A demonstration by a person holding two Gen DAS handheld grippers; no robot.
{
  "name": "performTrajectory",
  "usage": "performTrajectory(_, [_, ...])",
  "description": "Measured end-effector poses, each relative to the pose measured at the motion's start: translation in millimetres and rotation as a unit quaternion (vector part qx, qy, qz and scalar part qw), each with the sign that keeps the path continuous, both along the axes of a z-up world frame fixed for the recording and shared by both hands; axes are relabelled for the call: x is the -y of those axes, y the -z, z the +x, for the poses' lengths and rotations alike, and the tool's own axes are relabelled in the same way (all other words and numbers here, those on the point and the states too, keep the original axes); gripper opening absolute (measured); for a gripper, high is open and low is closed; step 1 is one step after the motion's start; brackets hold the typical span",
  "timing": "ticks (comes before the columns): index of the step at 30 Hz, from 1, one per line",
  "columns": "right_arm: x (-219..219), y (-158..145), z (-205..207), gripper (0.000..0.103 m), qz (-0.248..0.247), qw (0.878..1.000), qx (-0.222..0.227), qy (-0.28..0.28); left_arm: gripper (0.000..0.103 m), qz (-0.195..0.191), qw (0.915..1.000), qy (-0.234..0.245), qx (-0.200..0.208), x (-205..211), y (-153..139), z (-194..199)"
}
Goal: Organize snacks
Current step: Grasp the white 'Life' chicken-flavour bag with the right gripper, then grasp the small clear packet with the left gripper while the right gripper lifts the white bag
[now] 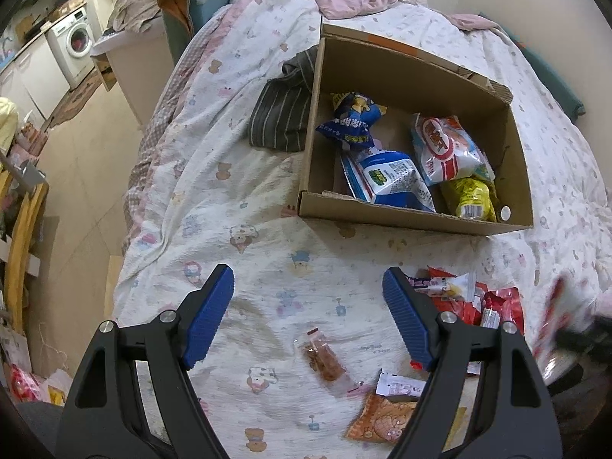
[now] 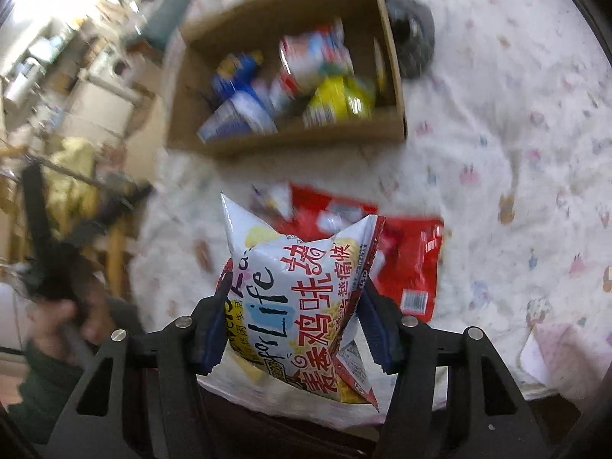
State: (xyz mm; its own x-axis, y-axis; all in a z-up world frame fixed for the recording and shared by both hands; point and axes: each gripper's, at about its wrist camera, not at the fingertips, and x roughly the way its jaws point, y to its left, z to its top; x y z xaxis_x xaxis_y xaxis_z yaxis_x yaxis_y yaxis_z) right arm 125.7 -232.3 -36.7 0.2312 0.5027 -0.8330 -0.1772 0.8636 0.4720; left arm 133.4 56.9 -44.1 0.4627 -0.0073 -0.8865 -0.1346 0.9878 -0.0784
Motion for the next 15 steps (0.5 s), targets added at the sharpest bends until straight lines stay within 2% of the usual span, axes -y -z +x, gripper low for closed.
performTrajectory(4, [15,-22,15,0.062,-0.003,0.998,0.051,0.035,0.078,0.004,0.9996,-0.017,-0.022,-3,10,-1])
performTrajectory(10, [27,-2,31,0.062,0.011,0.997,0.035,0.067,0.077,-0.045,0.9926,-0.053,-0.099,-17,51,-8])
performTrajectory(11, [27,2,31,0.062,0.012,0.997,0.031,0.069,0.072,-0.046,0.9911,-0.058,-0.111,-17,58,-9])
performTrajectory(12, [26,4,29,0.062,0.009,0.997,0.028,0.069,0.061,-0.049,0.9896,-0.057,-0.122,-14,65,-10])
performTrajectory(15, [21,9,28,0.062,0.004,0.998,0.024,0.063,0.056,-0.062,0.9864,-0.045,-0.145,-5,77,-10])
